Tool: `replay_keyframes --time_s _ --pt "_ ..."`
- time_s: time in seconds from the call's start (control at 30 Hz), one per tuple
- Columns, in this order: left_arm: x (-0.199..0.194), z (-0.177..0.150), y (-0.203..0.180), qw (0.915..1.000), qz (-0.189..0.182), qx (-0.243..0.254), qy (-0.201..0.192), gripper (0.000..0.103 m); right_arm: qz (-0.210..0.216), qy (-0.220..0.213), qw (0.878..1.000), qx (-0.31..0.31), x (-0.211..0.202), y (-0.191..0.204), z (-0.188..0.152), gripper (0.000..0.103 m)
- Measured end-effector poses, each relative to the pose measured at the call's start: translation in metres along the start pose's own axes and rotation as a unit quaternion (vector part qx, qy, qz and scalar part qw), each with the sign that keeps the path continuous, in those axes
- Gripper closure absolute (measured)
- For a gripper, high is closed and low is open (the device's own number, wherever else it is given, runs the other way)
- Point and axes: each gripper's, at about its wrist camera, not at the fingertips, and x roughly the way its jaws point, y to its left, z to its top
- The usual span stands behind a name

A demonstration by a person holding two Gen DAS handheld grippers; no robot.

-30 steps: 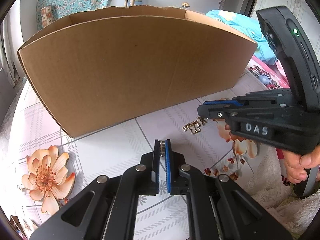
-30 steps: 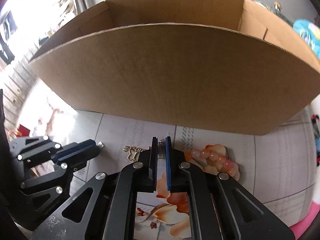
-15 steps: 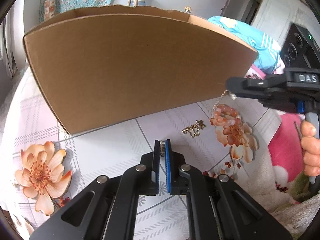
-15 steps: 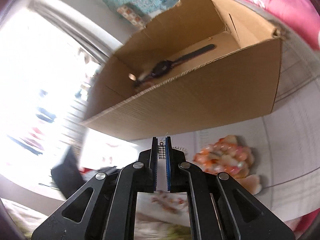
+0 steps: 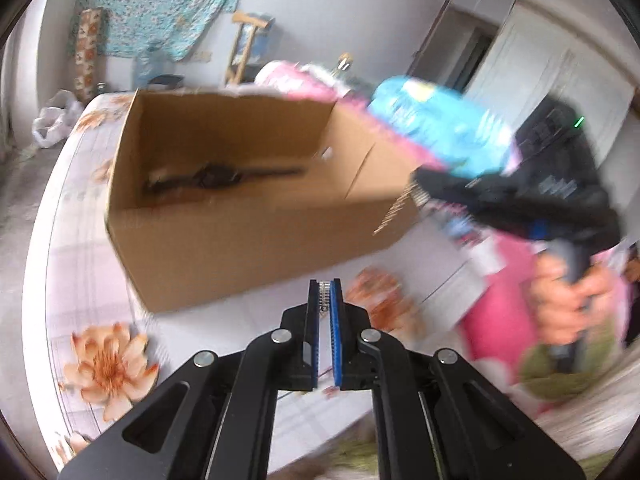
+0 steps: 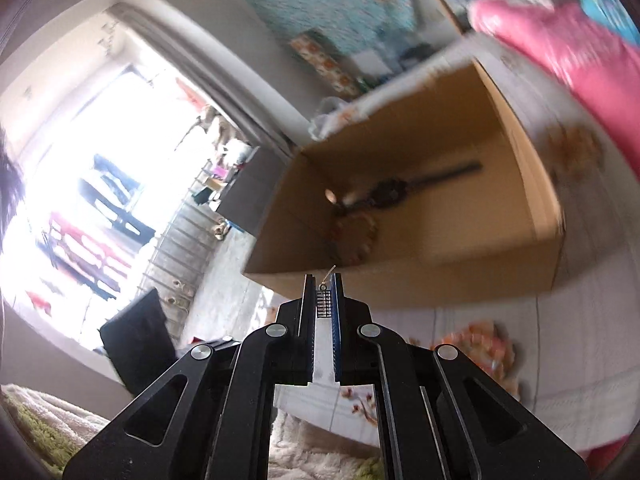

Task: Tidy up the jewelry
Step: 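Carry the chain piece over the box and open the left gripper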

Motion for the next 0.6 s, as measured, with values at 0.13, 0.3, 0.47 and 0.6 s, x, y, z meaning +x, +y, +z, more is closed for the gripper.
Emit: replay_keyframes --time_s 0.13,0.3,0.47,0.6 --pt "-0.014 0.050 -0.007 0.9995 -0.019 0.023 -0.009 0.098 -0.007 -0.010 0.998 -0.058 -0.007 0.014 0.029 0.098" --pt "0.031 0.102 0.010 0.9972 -0.006 0.034 0.067 0.099 -0.043 0.044 0.994 -0.095 0.022 0.011 0.069 0.098" --pt "0.114 0.139 0.046 0.9785 0.012 0.004 0.206 0.099 -0.083 0.131 0.982 -0.110 0.072 -0.012 0.093 0.098" --pt "0.162 0.145 0.066 0.9611 0.033 -0.007 0.274 0.099 -0.128 0.195 0.964 -0.124 0.110 -0.030 0.097 0.098"
